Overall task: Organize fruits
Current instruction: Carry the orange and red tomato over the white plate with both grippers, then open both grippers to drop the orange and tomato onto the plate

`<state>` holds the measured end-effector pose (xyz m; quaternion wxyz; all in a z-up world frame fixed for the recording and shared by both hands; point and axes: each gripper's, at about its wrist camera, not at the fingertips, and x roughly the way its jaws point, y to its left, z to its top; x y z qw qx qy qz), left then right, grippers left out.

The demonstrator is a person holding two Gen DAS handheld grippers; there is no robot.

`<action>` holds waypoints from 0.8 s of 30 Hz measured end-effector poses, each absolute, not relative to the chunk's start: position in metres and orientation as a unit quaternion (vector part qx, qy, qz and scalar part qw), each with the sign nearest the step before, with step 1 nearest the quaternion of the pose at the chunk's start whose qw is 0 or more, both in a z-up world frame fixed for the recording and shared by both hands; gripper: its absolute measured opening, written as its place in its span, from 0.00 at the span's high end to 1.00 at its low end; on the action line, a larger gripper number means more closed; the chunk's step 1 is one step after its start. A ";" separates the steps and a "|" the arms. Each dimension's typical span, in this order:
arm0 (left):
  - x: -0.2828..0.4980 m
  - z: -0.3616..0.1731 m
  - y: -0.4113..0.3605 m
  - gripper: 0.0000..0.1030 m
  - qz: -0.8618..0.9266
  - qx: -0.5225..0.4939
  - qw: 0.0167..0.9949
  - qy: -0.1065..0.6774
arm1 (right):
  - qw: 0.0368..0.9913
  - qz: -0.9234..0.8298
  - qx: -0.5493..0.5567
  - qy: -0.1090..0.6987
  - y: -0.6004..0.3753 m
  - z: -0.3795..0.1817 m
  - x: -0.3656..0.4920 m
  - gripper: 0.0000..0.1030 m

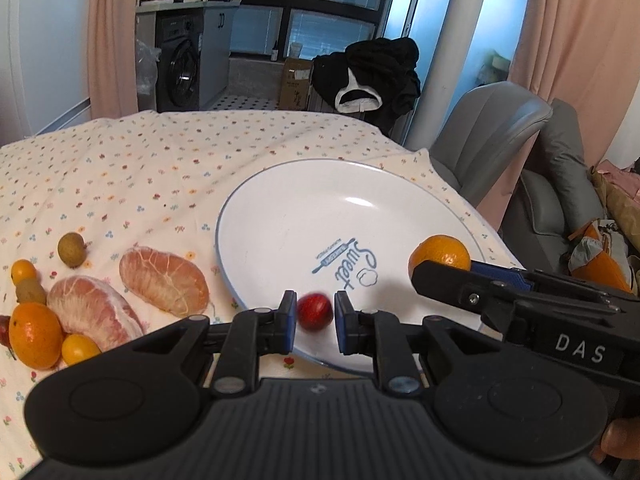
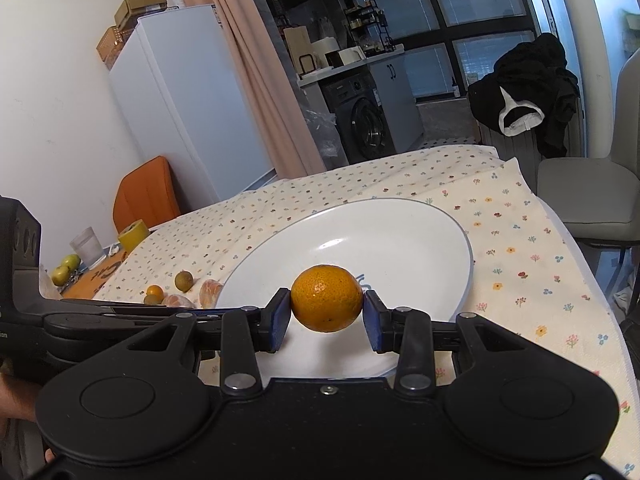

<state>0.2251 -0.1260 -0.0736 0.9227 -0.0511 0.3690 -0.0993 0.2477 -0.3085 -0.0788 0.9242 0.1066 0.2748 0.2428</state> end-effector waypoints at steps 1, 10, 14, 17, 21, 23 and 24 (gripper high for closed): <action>0.225 -0.073 -0.126 0.82 -0.100 -0.051 0.923 0.368 | 0.924 0.242 0.106 0.276 -0.308 -0.079 0.248 0.64; 0.216 -0.061 -0.122 0.79 -0.089 -0.057 0.928 0.358 | 0.922 0.236 0.112 0.286 -0.311 -0.085 0.249 0.63; 0.209 -0.055 -0.116 0.78 -0.084 -0.063 0.930 0.353 | 0.923 0.231 0.112 0.285 -0.311 -0.083 0.247 0.60; 0.204 -0.052 -0.110 0.77 -0.081 -0.071 0.930 0.351 | 0.924 0.230 0.112 0.283 -0.310 -0.081 0.244 0.60; 0.196 -0.047 -0.102 0.59 -0.073 -0.077 0.934 0.341 | 0.925 0.226 0.111 0.284 -0.309 -0.078 0.239 0.59; 0.190 -0.044 -0.099 0.43 -0.067 -0.077 0.938 0.331 | 0.925 0.227 0.111 0.284 -0.307 -0.076 0.235 0.57; 0.188 -0.043 -0.097 0.39 -0.064 -0.076 0.940 0.325 | 0.925 0.227 0.109 0.283 -0.306 -0.075 0.234 0.56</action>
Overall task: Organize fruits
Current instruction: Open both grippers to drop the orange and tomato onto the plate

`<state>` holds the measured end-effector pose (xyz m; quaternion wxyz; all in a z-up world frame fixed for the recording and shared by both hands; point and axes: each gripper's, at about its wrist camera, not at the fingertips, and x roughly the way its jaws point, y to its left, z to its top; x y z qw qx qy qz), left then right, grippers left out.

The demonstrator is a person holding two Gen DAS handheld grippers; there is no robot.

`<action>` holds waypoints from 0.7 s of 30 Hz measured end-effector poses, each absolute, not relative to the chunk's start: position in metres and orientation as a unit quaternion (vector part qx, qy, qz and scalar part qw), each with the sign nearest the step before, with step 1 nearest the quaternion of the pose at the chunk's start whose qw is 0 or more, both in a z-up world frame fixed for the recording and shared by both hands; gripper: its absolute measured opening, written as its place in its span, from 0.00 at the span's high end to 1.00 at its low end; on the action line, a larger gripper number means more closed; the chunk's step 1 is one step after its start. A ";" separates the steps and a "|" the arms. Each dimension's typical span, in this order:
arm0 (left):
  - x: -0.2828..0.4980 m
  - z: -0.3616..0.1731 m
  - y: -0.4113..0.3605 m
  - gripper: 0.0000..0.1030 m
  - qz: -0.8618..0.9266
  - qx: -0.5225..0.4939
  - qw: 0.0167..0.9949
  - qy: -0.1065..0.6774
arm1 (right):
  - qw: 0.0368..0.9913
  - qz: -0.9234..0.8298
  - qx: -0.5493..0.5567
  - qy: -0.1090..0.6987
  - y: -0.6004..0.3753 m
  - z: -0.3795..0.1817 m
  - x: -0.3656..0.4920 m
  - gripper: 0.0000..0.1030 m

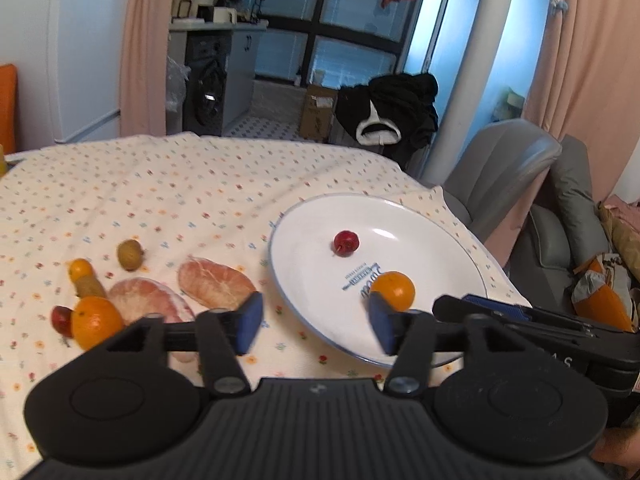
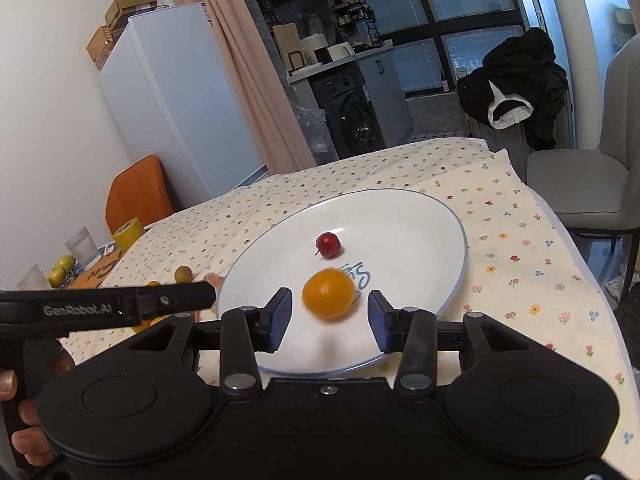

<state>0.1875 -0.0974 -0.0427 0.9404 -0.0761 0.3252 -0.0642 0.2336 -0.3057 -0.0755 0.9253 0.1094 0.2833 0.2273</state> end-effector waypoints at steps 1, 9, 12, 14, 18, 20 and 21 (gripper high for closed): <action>0.185 -0.041 -0.096 0.33 -0.061 -0.075 0.942 0.320 | 0.926 0.228 0.108 0.282 -0.304 -0.075 0.232 0.52; 0.161 -0.030 -0.077 0.17 -0.032 -0.082 0.954 0.286 | 0.930 0.233 0.105 0.266 -0.295 -0.066 0.214 0.33; 0.150 -0.027 -0.066 0.12 -0.021 -0.089 0.957 0.276 | 0.930 0.240 0.104 0.258 -0.290 -0.062 0.207 0.23; 0.142 -0.025 -0.060 0.11 -0.013 -0.092 0.960 0.264 | 0.930 0.246 0.102 0.254 -0.286 -0.059 0.204 0.17; 0.129 -0.019 -0.046 0.09 0.002 -0.100 0.963 0.250 | 0.927 0.258 0.110 0.249 -0.278 -0.055 0.198 0.09; 0.124 -0.016 -0.040 0.08 0.006 -0.105 0.963 0.247 | 0.927 0.259 0.111 0.248 -0.273 -0.052 0.196 0.04; 0.122 -0.015 -0.036 0.08 0.009 -0.109 0.963 0.245 | 0.927 0.261 0.110 0.247 -0.270 -0.051 0.195 0.03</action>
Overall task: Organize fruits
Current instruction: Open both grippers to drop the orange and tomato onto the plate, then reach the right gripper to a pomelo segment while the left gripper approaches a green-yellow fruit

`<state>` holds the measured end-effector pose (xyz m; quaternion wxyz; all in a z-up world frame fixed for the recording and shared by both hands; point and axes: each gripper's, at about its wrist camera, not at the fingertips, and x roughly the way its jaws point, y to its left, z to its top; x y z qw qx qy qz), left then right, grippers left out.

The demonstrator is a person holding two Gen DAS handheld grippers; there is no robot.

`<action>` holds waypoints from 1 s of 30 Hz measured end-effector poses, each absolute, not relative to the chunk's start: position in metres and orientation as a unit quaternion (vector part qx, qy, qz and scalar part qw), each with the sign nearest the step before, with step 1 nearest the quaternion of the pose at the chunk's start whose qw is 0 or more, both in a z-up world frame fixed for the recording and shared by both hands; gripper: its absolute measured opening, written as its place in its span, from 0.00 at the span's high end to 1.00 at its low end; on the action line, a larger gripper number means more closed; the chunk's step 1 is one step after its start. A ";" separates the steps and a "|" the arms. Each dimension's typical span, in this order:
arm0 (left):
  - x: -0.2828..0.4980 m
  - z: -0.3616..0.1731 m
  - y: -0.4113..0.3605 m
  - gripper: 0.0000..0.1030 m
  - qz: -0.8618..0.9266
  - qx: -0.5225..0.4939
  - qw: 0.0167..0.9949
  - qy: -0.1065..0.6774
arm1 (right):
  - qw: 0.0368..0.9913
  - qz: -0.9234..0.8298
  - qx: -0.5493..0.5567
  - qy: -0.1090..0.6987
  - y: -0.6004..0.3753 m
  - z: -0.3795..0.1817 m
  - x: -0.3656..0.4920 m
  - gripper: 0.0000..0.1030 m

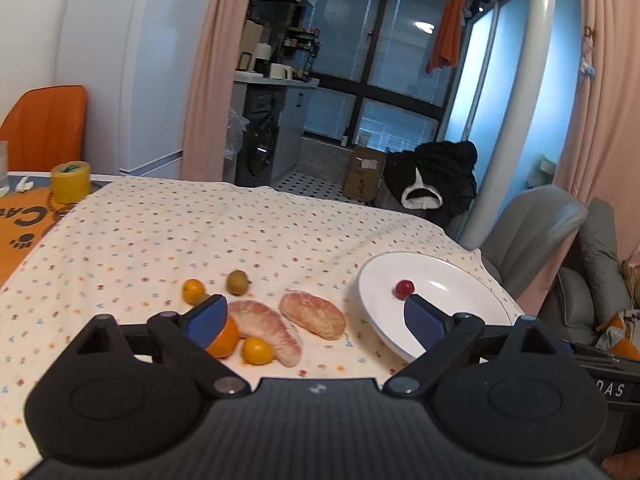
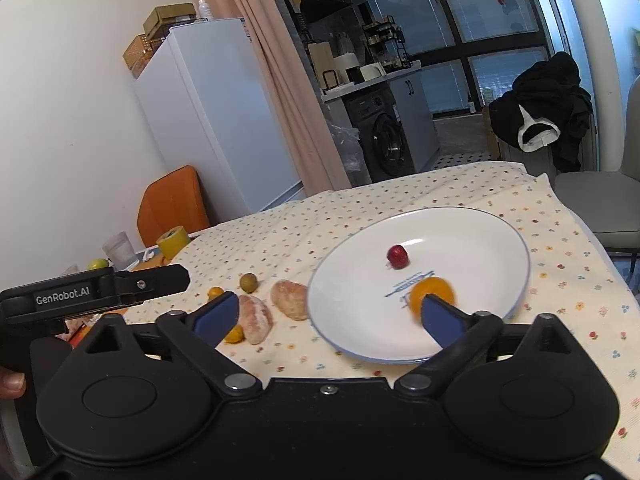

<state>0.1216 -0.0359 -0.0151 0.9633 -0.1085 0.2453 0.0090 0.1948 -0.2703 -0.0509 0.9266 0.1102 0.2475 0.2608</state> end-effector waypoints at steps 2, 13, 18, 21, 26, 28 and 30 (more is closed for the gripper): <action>0.116 -0.013 -0.029 0.07 0.015 -0.115 0.964 0.241 | 0.925 0.266 0.111 0.247 -0.265 -0.049 0.191 0.00; 0.088 -0.008 0.002 0.06 0.046 -0.131 0.965 0.221 | 0.919 0.285 0.099 0.253 -0.239 -0.043 0.179 0.00; 0.080 -0.008 0.011 0.06 0.055 -0.128 0.966 0.219 | 0.918 0.294 0.094 0.251 -0.231 -0.045 0.174 0.00; 0.076 -0.008 0.015 0.06 0.059 -0.124 0.965 0.222 | 0.913 0.306 0.093 0.252 -0.226 -0.047 0.172 0.00; 0.072 -0.010 0.024 0.06 0.059 -0.124 0.962 0.236 | 0.909 0.321 0.088 0.251 -0.216 -0.047 0.169 0.00; 0.071 -0.011 0.026 0.06 0.060 -0.120 0.962 0.238 | 0.908 0.323 0.083 0.252 -0.212 -0.046 0.170 0.00; 0.070 -0.013 0.030 0.06 0.060 -0.125 0.961 0.239 | 0.907 0.327 0.080 0.253 -0.209 -0.045 0.171 0.00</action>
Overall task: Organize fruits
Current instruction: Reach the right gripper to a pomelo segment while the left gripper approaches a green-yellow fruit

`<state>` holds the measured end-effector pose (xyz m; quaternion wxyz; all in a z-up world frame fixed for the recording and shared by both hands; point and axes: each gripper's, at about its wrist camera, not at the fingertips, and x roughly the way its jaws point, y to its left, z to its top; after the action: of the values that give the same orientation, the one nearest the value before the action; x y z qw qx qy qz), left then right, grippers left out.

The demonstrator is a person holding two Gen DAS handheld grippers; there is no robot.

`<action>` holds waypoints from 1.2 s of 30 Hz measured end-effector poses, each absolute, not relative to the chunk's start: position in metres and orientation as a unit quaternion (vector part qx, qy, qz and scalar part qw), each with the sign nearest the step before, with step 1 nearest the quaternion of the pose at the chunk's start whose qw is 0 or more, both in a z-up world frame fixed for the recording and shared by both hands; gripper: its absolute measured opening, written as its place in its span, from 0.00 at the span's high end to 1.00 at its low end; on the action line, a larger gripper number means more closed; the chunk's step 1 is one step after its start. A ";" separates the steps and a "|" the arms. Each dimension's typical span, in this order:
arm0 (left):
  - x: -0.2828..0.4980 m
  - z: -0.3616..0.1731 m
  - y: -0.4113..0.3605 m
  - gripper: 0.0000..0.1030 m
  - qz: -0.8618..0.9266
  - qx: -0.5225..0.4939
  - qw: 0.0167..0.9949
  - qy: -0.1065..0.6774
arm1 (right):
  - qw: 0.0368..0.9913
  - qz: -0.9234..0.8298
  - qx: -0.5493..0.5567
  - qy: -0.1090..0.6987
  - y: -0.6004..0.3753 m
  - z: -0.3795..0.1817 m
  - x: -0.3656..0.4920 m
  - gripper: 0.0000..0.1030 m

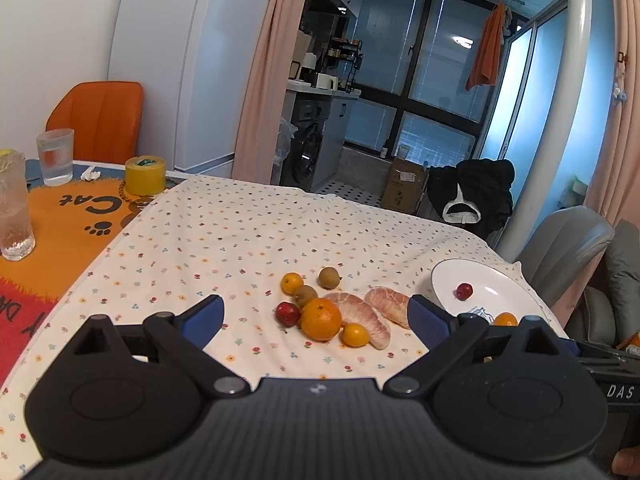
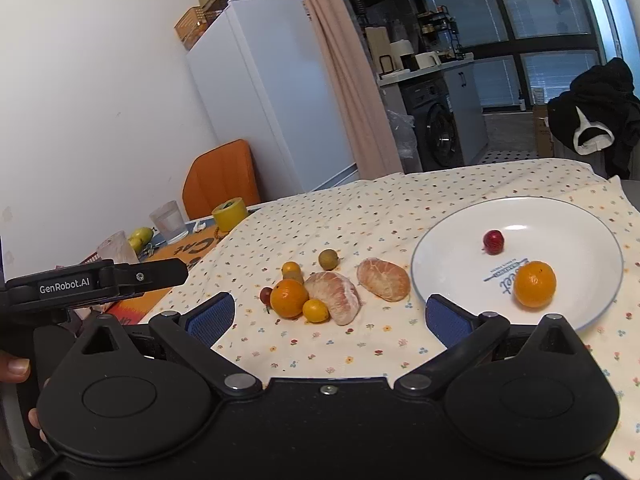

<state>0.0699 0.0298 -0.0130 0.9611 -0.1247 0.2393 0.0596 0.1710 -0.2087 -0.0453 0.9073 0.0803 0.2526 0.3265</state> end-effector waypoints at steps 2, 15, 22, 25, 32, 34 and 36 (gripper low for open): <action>0.070 -0.015 0.034 0.06 0.060 -0.130 0.960 0.241 | 0.905 0.332 0.077 0.255 -0.206 -0.046 0.173 0.00; 0.082 -0.031 0.054 0.22 0.069 -0.142 0.954 0.255 | 0.892 0.360 0.036 0.272 -0.179 -0.054 0.189 0.24; 0.098 -0.046 0.060 0.38 0.066 -0.149 0.948 0.273 | 0.887 0.361 0.035 0.286 -0.172 -0.064 0.203 0.40; 0.105 -0.050 0.060 0.41 0.062 -0.153 0.947 0.277 | 0.886 0.360 0.033 0.290 -0.169 -0.068 0.210 0.46; 0.122 -0.058 0.054 0.47 0.046 -0.152 0.946 0.284 | 0.884 0.360 0.026 0.297 -0.162 -0.074 0.227 0.56; 0.127 -0.060 0.053 0.49 0.041 -0.153 0.944 0.289 | 0.883 0.359 0.024 0.302 -0.159 -0.077 0.232 0.57; 0.131 -0.063 0.053 0.51 0.040 -0.153 0.943 0.293 | 0.882 0.358 0.022 0.306 -0.157 -0.080 0.236 0.58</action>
<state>0.1313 0.0529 -0.0626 0.9430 -0.1529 0.2928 0.0405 0.2361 -0.1570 -0.0805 0.8819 0.0217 0.3058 0.3581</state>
